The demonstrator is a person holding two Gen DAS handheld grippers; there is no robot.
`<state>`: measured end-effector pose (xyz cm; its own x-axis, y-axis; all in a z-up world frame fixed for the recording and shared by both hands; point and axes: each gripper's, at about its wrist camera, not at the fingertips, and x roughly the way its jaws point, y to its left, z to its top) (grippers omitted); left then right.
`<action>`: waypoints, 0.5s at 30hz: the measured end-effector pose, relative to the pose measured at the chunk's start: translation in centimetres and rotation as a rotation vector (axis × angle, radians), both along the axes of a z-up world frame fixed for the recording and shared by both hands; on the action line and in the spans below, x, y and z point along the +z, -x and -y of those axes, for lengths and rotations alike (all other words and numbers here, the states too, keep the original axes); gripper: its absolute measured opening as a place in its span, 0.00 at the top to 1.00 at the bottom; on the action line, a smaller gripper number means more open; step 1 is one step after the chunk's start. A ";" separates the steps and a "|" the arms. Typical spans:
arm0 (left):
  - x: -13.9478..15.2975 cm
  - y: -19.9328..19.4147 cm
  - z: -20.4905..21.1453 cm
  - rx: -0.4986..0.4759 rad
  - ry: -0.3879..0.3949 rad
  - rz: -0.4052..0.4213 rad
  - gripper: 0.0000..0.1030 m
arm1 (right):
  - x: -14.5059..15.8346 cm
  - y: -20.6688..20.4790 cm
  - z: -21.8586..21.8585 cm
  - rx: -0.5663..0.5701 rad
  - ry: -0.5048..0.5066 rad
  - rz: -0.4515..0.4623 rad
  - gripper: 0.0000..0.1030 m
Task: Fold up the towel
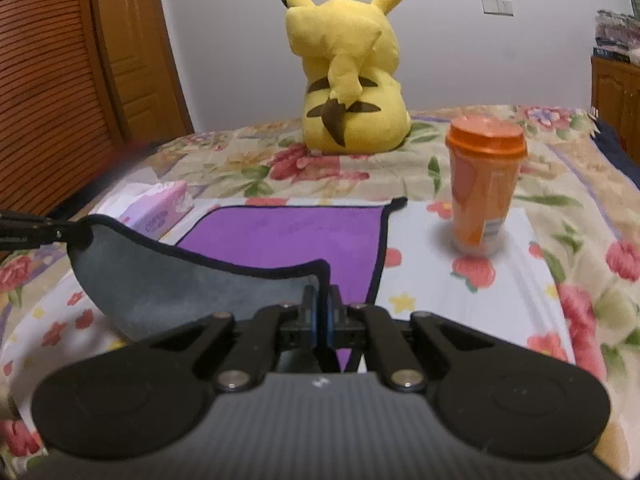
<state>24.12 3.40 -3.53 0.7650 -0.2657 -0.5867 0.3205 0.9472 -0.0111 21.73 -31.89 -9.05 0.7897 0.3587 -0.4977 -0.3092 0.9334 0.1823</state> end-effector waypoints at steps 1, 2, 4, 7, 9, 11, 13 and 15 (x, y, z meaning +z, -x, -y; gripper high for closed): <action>0.0 -0.2 0.0 -0.003 0.001 0.003 1.00 | 0.1 -0.2 0.0 0.000 0.001 0.003 0.95; -0.1 -0.4 0.0 -0.005 0.002 0.004 1.00 | 0.1 -0.3 0.0 -0.002 0.001 0.005 0.95; -0.2 -0.8 0.0 -0.007 -0.001 0.007 1.00 | -0.1 -0.6 0.0 -0.005 0.002 0.004 0.95; -0.4 -1.2 0.0 -0.005 -0.007 0.008 1.00 | -0.3 -1.0 -0.2 -0.002 0.016 0.006 0.95; -0.4 -1.7 -0.1 -0.003 -0.012 0.015 1.00 | -0.3 -1.3 -0.2 -0.002 0.023 0.012 0.95; -0.3 -2.3 -0.1 -0.002 -0.011 0.021 1.00 | -0.3 -1.7 -0.2 -0.003 0.028 0.019 0.95; -0.2 -2.9 -0.2 0.002 -0.005 0.028 1.00 | -0.1 -2.2 -0.2 -0.001 0.033 0.026 0.95; -0.2 -3.4 -0.2 0.006 -0.001 0.037 1.00 | 0.2 -2.7 -0.2 0.001 0.043 0.038 0.95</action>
<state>27.52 3.63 -3.71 0.7878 -0.2603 -0.5582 0.3145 0.9493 0.0013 24.39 -31.69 -8.89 0.8077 0.3386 -0.4827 -0.3160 0.9397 0.1304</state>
